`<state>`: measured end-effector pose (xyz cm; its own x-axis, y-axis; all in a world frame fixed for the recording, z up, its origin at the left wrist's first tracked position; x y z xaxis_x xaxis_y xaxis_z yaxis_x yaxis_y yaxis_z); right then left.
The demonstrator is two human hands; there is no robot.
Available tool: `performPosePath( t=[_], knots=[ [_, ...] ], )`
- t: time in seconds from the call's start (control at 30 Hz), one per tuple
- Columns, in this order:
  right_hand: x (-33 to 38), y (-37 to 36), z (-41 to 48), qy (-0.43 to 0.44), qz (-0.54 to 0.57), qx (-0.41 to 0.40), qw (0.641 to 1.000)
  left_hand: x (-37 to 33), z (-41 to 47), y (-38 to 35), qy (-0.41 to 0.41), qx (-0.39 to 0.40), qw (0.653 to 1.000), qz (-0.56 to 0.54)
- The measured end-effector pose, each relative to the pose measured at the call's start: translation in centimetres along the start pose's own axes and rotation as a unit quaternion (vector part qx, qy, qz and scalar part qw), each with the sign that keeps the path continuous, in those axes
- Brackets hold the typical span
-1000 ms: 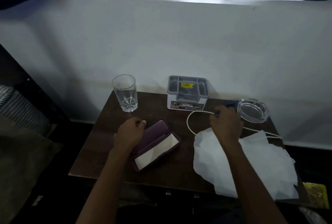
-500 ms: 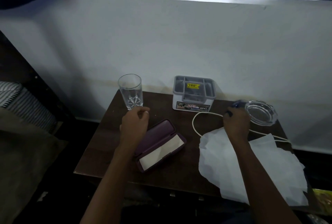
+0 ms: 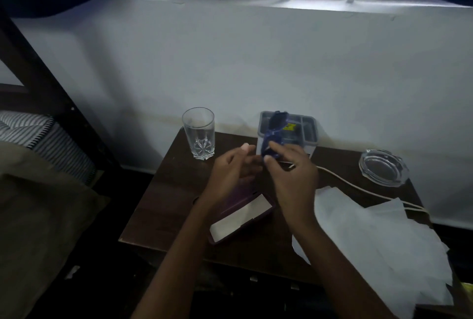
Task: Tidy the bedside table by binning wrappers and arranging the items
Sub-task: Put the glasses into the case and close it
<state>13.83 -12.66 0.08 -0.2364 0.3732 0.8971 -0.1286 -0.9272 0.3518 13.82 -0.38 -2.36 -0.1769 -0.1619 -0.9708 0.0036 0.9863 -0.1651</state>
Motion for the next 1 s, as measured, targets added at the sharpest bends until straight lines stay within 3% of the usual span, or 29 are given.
performPosePath(
  t=[0.23,0.33,0.43,0.57,0.7,0.83,1.0],
  knots=[
    [0.0,-2.1,-1.1,0.018,0.037,0.084,0.996,0.3,0.5,1.7,-0.013,-0.078,0.997,-0.024],
    [-1.2,-1.5,-0.3,-0.024,0.070,0.053,0.996,0.2,0.4,2.3,-0.011,-0.084,0.996,-0.004],
    [-2.6,-0.2,0.5,-0.107,0.135,0.017,0.985,0.0,0.4,3.3,0.002,-0.059,0.997,0.048],
    [-4.1,0.7,1.6,-0.184,0.175,0.079,0.964,-0.2,-0.1,3.8,0.021,0.013,0.976,0.214],
    [-5.2,0.3,1.9,-0.194,0.093,0.189,0.958,0.5,-0.2,3.5,0.081,0.070,0.938,0.331],
    [-5.5,-0.6,1.8,-0.107,-0.079,0.254,0.958,1.3,-0.1,3.7,0.143,0.111,0.901,0.394],
    [-5.8,-1.7,1.5,-0.058,-0.169,0.350,0.920,2.5,-0.5,4.4,0.202,0.149,0.870,0.423]
  ],
)
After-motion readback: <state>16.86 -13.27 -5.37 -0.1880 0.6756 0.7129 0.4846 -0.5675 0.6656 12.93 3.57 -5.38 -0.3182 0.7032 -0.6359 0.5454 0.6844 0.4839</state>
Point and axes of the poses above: each hand's wrist, its own z-axis towards the middle knuckle, its own y-axis out of the back of the hand, x = y × z, the point moved 4 cm from there along z, towards the middle knuckle, and after that the axes turned 8 degrees about x, right-handed, at the moved point
